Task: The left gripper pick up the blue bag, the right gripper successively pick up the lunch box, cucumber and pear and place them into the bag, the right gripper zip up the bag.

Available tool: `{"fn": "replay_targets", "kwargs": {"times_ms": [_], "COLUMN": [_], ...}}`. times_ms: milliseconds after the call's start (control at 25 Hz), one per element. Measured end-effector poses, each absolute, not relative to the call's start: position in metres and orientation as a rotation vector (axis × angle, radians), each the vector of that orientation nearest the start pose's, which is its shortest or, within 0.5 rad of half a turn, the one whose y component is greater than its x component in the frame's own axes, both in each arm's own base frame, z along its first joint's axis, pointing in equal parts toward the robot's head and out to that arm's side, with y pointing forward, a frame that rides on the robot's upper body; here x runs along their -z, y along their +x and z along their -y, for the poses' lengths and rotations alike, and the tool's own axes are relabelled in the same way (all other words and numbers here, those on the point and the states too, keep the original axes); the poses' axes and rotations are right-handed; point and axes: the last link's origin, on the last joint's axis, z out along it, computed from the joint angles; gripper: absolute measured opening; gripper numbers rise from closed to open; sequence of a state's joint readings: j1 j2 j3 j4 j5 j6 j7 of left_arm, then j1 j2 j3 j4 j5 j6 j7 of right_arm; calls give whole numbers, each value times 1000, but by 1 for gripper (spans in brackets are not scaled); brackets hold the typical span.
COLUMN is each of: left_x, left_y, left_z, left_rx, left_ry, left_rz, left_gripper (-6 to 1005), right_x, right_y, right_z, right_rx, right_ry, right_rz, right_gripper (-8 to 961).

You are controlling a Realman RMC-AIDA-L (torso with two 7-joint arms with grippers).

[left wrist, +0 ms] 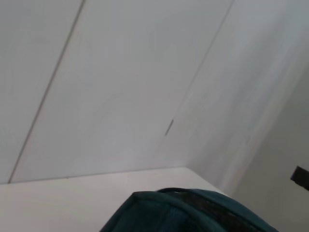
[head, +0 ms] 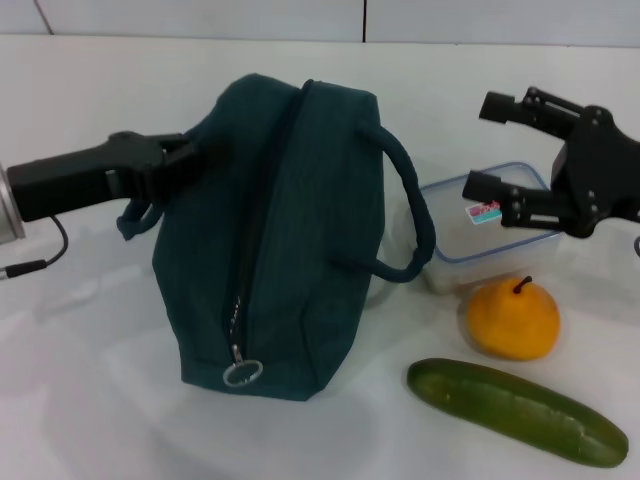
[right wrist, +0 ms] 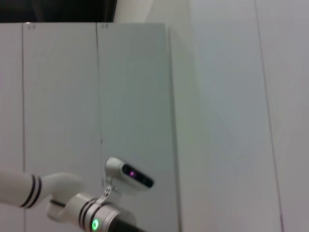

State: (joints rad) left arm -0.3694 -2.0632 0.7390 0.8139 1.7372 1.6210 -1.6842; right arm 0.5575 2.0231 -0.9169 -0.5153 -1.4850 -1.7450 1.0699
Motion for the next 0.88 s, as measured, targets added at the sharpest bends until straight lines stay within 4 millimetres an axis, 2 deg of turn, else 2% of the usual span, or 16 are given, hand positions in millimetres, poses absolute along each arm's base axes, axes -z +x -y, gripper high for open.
{"fn": "replay_targets", "kwargs": {"times_ms": [160, 360, 560, 720, 880], "left_x": [-43, -38, -31, -26, -24], "left_y": [-270, -264, -265, -268, -268], "left_z": [-319, -323, -327, -326, -324], "left_rx": [998, 1021, 1018, 1010, 1003], "left_ry": [-2471, -2475, -2439, -2439, -2457], "left_rz": [955, 960, 989, 996, 985], "left_gripper": [50, 44, 44, 45, 45], "right_x": [-17, -17, -17, -11, -4], "right_y": [205, 208, 219, 235, 257], "right_z": [-331, -347, -352, -347, -337], "right_rx": [-1278, -1336, -1351, -1420, -1491], "right_ry": [-2579, -2379, -2257, -2109, -1933], "right_rz": [-134, -207, -316, -512, -782], "right_gripper": [869, 869, 869, 869, 869]}}
